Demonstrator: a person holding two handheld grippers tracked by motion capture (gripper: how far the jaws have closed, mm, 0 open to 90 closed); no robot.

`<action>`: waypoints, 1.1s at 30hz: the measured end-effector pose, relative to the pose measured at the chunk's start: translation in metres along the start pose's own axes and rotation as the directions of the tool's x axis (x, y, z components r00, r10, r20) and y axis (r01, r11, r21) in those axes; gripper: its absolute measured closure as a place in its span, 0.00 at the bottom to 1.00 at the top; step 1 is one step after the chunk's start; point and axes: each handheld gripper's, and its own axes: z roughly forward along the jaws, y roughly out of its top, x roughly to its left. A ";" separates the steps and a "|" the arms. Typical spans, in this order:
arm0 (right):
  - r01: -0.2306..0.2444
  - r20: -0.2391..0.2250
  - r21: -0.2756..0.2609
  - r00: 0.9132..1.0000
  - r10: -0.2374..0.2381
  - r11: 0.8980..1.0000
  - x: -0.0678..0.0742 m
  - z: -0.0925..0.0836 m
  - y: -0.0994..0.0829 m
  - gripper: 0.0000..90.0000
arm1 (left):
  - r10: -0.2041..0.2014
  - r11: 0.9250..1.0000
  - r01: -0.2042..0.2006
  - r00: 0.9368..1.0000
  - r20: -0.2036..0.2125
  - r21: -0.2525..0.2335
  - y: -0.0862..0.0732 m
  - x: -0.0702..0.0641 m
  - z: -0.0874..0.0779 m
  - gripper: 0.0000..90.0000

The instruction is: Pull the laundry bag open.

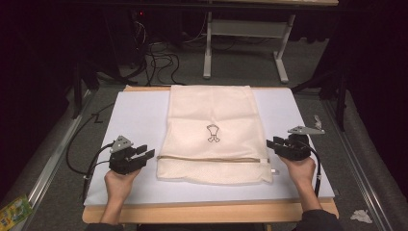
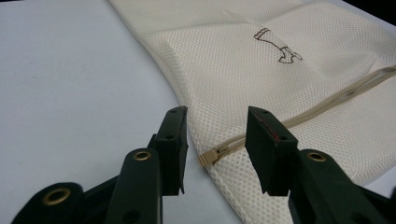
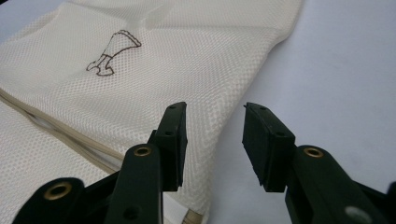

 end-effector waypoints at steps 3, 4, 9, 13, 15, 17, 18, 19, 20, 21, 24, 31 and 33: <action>-0.008 0.006 -0.015 1.000 0.008 1.000 -0.004 -0.006 -0.001 0.67 | -0.005 1.000 0.005 1.000 -0.007 -0.010 0.001 0.002 -0.002 0.65; -0.012 0.008 -0.018 1.000 0.012 1.000 -0.005 -0.007 -0.001 0.67 | -0.005 1.000 0.005 1.000 -0.009 -0.013 0.001 0.003 -0.003 0.65; -0.027 0.016 -0.033 0.999 0.028 0.999 -0.012 -0.014 -0.003 0.67 | -0.012 1.000 0.012 1.000 -0.017 -0.025 0.002 0.006 -0.006 0.65; -0.039 0.022 -0.043 0.999 0.040 0.998 -0.016 -0.016 -0.005 0.66 | -0.019 0.999 0.019 1.000 -0.021 -0.028 0.001 0.009 -0.008 0.65; -0.046 0.026 -0.041 0.999 0.047 0.998 -0.017 -0.017 -0.005 0.67 | -0.025 0.999 0.024 0.999 -0.026 -0.031 0.001 0.011 -0.009 0.65; -0.052 0.030 -0.041 0.998 0.053 0.998 -0.018 -0.018 -0.006 0.67 | -0.030 0.999 0.029 0.999 -0.029 -0.033 0.000 0.013 -0.011 0.65; -0.051 0.031 -0.045 0.998 0.052 0.998 -0.019 -0.018 -0.006 0.67 | -0.032 0.999 0.030 0.999 -0.033 -0.033 0.000 0.014 -0.011 0.65; -0.051 0.036 -0.047 0.998 0.053 0.998 -0.021 -0.019 -0.007 0.67 | -0.033 0.999 0.031 0.998 -0.045 -0.041 -0.001 0.015 -0.013 0.65; -0.051 0.036 -0.047 0.998 0.053 0.998 -0.021 -0.019 -0.007 0.67 | -0.033 0.999 0.031 0.998 -0.045 -0.041 -0.001 0.015 -0.013 0.65; -0.059 0.038 -0.049 0.997 0.060 0.997 -0.023 -0.019 -0.008 0.66 | -0.034 0.999 0.032 0.998 -0.052 -0.043 -0.001 0.016 -0.014 0.65; -0.067 0.042 -0.049 0.997 0.069 0.997 -0.024 -0.021 -0.009 0.66 | -0.032 0.999 0.029 0.998 -0.055 -0.045 -0.001 0.017 -0.015 0.65; -0.081 0.052 -0.047 0.995 0.084 0.996 -0.031 -0.024 -0.014 0.66 | -0.043 0.998 0.040 0.997 -0.064 -0.052 -0.001 0.021 -0.015 0.64; -0.086 0.054 -0.054 0.995 0.089 0.995 -0.033 -0.025 -0.015 0.66 | -0.045 0.998 0.041 0.997 -0.065 -0.053 -0.001 0.022 -0.015 0.64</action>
